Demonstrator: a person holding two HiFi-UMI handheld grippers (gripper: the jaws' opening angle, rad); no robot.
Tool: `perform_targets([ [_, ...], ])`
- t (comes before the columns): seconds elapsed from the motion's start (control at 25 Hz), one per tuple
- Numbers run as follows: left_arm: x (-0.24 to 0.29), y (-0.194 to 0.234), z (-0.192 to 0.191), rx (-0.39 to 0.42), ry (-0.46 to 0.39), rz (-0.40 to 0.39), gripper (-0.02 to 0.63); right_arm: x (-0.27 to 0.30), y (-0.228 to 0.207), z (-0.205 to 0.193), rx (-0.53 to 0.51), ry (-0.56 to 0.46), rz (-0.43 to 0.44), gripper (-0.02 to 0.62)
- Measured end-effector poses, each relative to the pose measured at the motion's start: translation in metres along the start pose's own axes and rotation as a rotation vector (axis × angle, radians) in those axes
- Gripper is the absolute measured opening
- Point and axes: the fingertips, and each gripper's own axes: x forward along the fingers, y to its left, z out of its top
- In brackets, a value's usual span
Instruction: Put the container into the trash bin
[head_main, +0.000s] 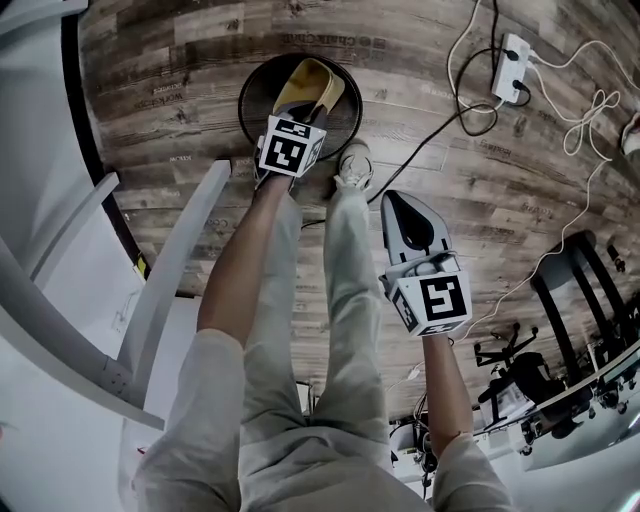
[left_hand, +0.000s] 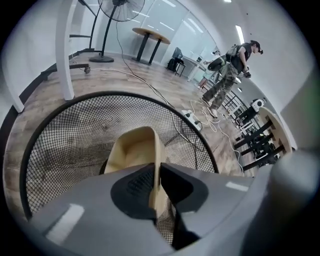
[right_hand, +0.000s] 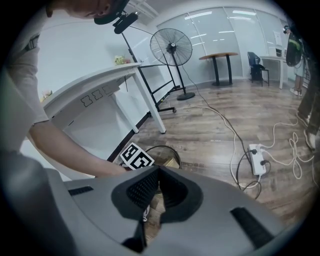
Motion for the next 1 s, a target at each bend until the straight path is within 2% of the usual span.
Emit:
perform_targets([
  [0.04,0.001,0.003,-0.001,-0.014,0.003,0.003,0.052,0.000,-0.001,-0.001,0.001,0.001,-0.002,0.014],
  [0.08,0.001,0.005,-0.002,-0.022,0.006,0.008,0.090,-0.001,-0.002,-0.002,0.003,0.002,-0.004,0.014],
  [0.24,0.000,0.010,-0.003,-0.003,0.006,0.030,0.152,-0.002,-0.007,-0.004,0.003,0.007,-0.008,0.014],
  [0.52,-0.007,0.010,-0.005,0.010,0.002,0.039,0.176,-0.001,-0.005,0.003,0.003,-0.002,-0.001,0.014],
  [0.8,-0.025,0.005,0.001,0.015,-0.039,0.050,0.176,-0.004,0.001,0.013,-0.011,-0.013,0.000,0.014],
  [1.0,-0.041,-0.002,0.010,0.054,-0.064,0.045,0.175,-0.006,0.003,0.019,-0.028,-0.015,-0.003,0.014],
])
